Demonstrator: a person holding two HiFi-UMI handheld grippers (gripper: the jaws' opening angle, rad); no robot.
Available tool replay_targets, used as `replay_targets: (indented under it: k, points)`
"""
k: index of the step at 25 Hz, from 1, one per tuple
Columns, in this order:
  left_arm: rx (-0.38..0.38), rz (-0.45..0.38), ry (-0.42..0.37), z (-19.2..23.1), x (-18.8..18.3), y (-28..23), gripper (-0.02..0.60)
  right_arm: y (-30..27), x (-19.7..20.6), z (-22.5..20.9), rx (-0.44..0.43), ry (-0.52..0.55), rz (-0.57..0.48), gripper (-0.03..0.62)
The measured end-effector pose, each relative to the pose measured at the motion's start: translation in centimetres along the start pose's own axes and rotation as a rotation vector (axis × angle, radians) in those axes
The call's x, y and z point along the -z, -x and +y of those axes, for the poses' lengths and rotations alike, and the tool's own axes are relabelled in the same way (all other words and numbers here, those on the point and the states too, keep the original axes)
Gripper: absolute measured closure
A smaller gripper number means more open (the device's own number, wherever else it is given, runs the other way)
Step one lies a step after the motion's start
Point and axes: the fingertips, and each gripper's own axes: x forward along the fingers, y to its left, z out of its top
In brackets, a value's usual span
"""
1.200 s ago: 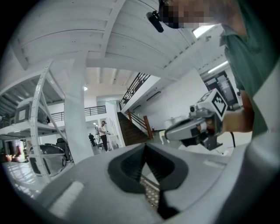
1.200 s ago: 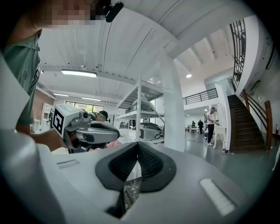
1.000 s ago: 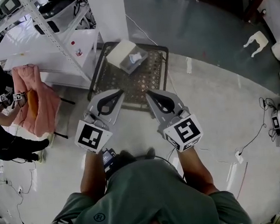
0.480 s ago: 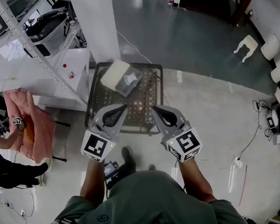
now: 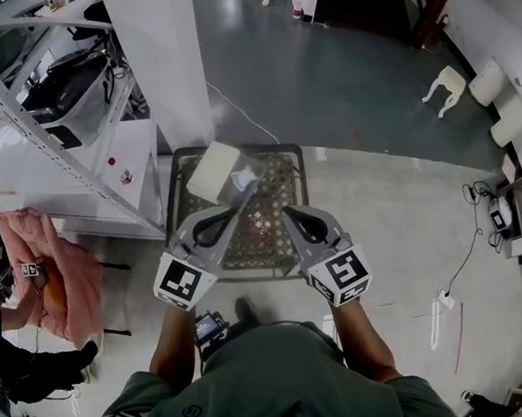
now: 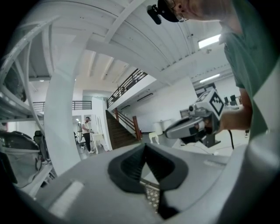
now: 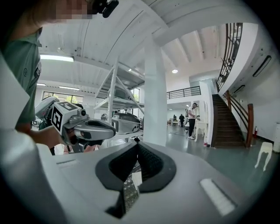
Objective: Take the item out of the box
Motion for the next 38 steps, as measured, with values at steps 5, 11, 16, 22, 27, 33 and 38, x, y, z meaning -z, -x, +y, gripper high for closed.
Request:
replay_targets:
  k: [5,11,16,22,27,33,38]
  points:
    - [0.003,-0.027,0.012,3.1,0.9,-0.3,0.580,-3.3,-0.2,0.0,-0.002,0.016,0.021,0.588]
    - [-0.037,-0.013,0.068,4.8,2.2,-2.6,0.580,-5.6,0.4,-2.4,-0.050,0.023,0.032,0.588]
    - [-0.106,0.038,0.053,5.7,2.4,-5.6,0.580,-6.9,1.1,-5.6,-0.142,0.019,0.026,0.588]
    - [-0.198,0.094,0.072,7.4,2.4,-10.2,0.580,-8.9,1.3,-10.7,-0.244,0.007,0.010,0.588]
    - [-0.264,0.139,0.086,7.3,3.5,-13.1,0.580,-9.8,2.5,-13.8,-0.326,0.004,0.002,0.588]
    - [-0.335,0.182,0.087,7.7,4.2,-14.0,0.580,-11.0,3.6,-15.3,-0.391,-0.008,0.003,0.588]
    - [-0.369,0.201,0.117,8.7,5.6,-12.6,0.580,-12.8,4.6,-14.7,-0.410,-0.018,0.028,0.588]
